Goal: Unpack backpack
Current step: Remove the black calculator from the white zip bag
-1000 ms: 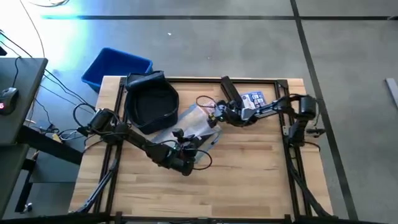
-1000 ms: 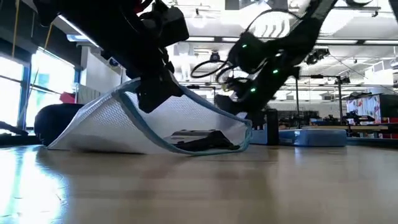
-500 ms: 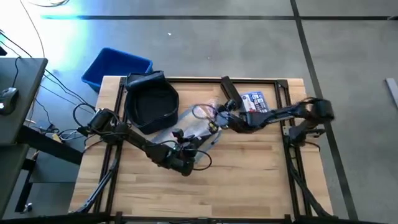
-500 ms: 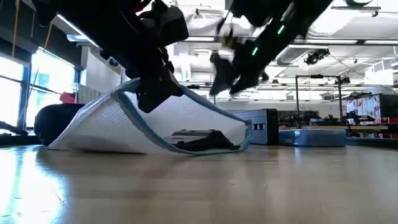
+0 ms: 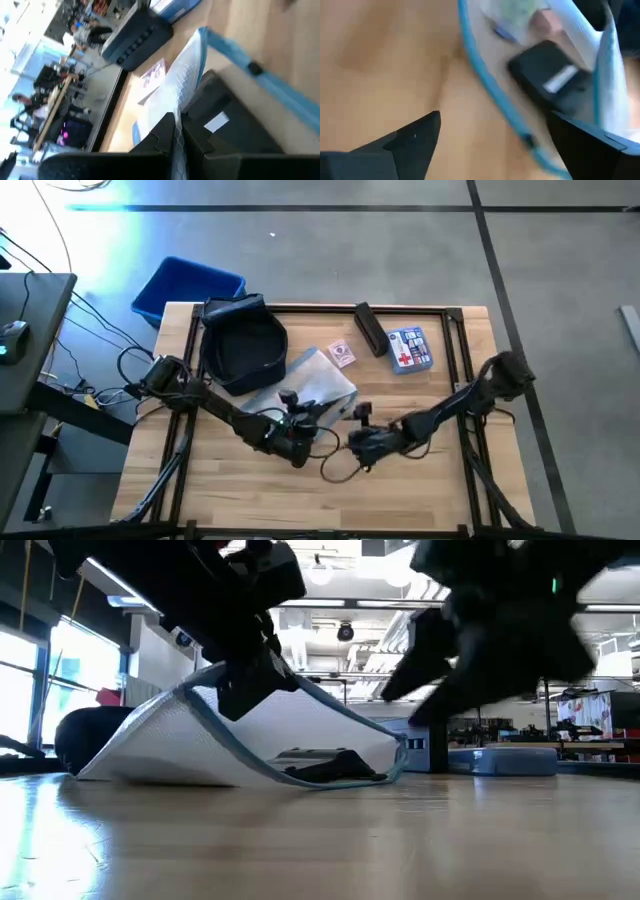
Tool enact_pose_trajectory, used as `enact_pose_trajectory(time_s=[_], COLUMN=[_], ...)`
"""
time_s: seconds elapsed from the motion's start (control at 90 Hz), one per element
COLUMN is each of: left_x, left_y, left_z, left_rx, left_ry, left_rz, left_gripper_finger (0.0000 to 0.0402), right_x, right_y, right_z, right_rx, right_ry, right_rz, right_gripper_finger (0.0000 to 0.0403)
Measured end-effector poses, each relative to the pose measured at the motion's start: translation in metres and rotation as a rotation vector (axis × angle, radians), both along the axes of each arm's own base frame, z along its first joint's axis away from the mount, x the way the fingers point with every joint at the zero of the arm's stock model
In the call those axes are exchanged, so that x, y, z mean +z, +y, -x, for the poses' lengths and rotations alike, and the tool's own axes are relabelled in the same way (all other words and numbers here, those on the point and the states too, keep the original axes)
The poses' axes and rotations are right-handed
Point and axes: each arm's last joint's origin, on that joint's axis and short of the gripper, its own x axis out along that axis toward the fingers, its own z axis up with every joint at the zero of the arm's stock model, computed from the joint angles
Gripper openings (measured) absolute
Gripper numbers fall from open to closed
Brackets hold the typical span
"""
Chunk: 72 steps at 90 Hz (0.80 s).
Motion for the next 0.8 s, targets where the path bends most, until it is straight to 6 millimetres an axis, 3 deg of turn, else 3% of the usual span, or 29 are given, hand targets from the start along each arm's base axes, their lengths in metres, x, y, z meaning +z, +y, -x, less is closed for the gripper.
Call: enact_pose_trajectory(time_s=[0.189, 0.622, 0.8], left_x=[0.011, 0.014, 0.013], left_y=[-0.019, -0.025, -0.024], left_z=[-0.005, -0.005, -0.007], left_rx=[-0.106, -0.128, -0.143], left_ry=[-0.024, -0.055, -0.058], left_rz=[-0.047, -0.039, -0.014], left_gripper_finger=[0.0, 0.0, 0.0], right_x=[-0.024, -0.043, -0.055], right_y=[-0.01, -0.011, -0.014], right_z=[-0.009, -0.021, -0.029], right_rx=[0.001, 0.158, 0.124], right_ry=[0.064, 0.122, 0.132], right_rz=[0.412, 0.464, 0.602], right_gripper_finger=[0.0311, 0.0288, 0.0288])
